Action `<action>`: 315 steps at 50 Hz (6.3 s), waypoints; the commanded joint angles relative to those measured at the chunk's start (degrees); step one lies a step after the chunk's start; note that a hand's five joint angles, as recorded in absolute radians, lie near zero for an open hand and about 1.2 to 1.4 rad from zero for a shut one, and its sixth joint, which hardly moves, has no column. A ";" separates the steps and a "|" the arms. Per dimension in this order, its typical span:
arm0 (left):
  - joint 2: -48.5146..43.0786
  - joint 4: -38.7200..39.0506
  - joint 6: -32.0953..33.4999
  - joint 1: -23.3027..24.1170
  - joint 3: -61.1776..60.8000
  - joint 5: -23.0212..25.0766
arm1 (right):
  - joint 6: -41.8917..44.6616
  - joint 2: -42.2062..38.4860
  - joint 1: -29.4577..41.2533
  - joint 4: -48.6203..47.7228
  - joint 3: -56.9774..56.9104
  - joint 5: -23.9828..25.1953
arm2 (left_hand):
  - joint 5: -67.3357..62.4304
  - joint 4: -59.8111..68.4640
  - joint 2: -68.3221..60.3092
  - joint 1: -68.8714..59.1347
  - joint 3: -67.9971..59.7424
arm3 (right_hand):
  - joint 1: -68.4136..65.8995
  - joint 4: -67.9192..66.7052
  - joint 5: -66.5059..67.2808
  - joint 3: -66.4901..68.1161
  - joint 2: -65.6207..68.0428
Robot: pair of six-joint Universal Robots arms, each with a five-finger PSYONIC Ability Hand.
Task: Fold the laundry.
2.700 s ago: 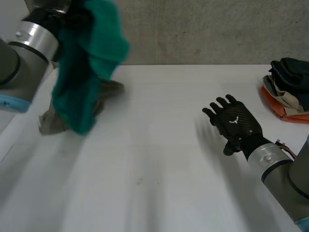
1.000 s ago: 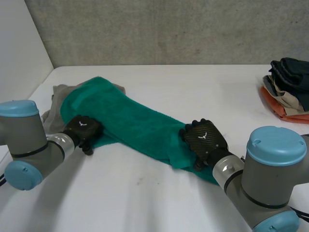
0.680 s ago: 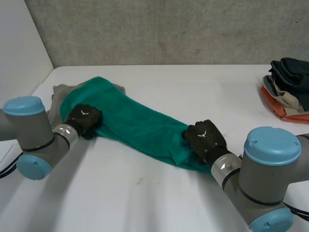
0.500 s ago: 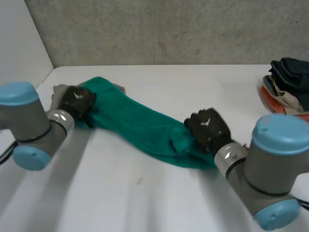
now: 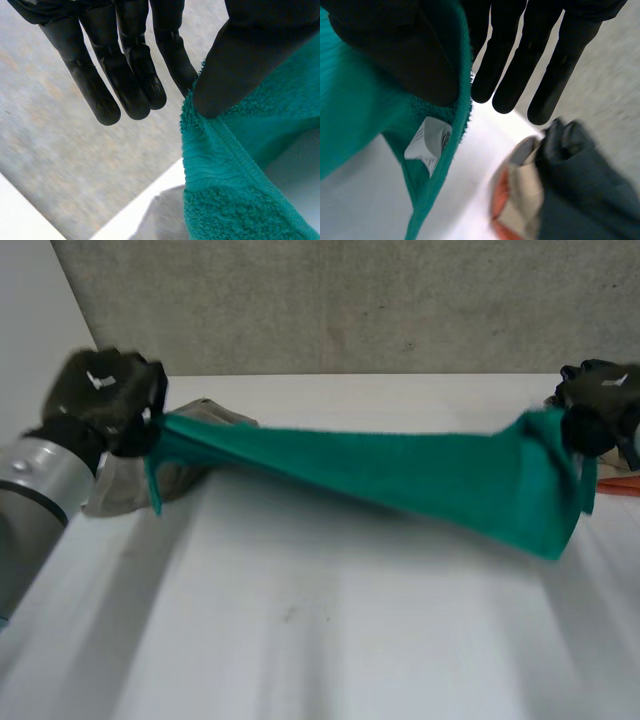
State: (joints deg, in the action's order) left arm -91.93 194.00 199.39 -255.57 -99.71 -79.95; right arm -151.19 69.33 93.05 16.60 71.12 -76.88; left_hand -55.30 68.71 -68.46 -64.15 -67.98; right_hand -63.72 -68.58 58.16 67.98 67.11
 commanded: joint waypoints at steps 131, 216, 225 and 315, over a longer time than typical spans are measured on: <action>-18.11 -12.86 -10.50 19.23 6.73 -12.25 | 11.53 -4.99 11.37 -13.44 4.11 -13.03 | 30.19 -33.60 33.35 29.04 32.87 | -16.28 -11.42 11.84 12.02 12.89; -31.11 12.68 7.42 6.75 52.87 -7.50 | 10.66 -6.93 8.38 -36.42 -17.77 -13.91 | -14.70 11.29 -11.54 -15.85 -12.02 | -16.28 -11.42 11.84 12.02 12.89; -29.97 21.52 3.99 6.57 51.73 -8.47 | 7.67 -5.60 10.22 -52.99 -13.47 -11.54 | -14.70 11.29 -11.54 -15.85 -12.02 | -16.28 -11.42 11.84 12.02 12.89; -28.39 16.23 7.42 4.82 42.15 -8.47 | 13.38 -4.90 11.28 -51.58 -7.40 -11.89 | -14.70 11.29 -11.54 -15.85 -12.02 | -16.28 -11.42 11.84 12.02 12.89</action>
State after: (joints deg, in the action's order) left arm -119.98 212.99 206.85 -250.91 -51.39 -88.59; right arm -138.12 64.59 104.09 -36.29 59.59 -90.91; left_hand -57.26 68.99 -68.74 -65.79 -68.38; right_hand -64.93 -68.67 59.11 68.25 67.31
